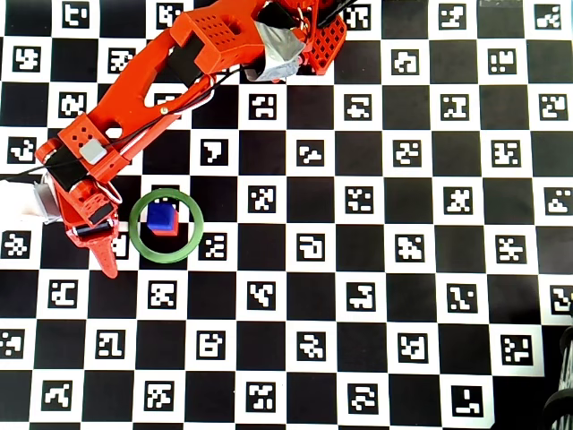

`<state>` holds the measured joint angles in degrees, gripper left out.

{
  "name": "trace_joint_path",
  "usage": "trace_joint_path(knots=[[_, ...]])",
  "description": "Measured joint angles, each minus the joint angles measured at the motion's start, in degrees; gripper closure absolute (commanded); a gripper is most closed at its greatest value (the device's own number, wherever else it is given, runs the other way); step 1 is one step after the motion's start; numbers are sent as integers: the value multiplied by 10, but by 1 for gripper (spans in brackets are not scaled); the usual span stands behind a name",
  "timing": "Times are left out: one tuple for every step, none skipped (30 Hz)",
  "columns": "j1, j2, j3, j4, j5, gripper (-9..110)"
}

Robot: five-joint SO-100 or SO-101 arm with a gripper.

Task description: Grab the red cube then put it in the green circle then put the blue cube on top and finally the orange cube on top

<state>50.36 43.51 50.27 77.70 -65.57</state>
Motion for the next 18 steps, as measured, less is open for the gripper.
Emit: trace_joint_path(knots=[[0, 0, 0, 0, 0, 52], [0, 0, 0, 0, 0, 53], [0, 0, 0, 0, 0, 56], [0, 0, 0, 0, 0, 60], [0, 0, 0, 0, 0, 65], [0, 0, 0, 0, 0, 72], [0, 0, 0, 0, 0, 80], [0, 0, 0, 0, 0, 84], [-1, 0, 0, 0, 0, 88], [-2, 0, 0, 0, 0, 91], [-3, 0, 0, 0, 0, 93], [-4, 0, 0, 3, 0, 94], [-5, 0, 0, 5, 0, 94], [-6, 0, 0, 5, 0, 94], [-7, 0, 0, 5, 0, 95], [-7, 0, 0, 5, 0, 95], [-7, 0, 0, 5, 0, 95], [-7, 0, 0, 5, 0, 95]])
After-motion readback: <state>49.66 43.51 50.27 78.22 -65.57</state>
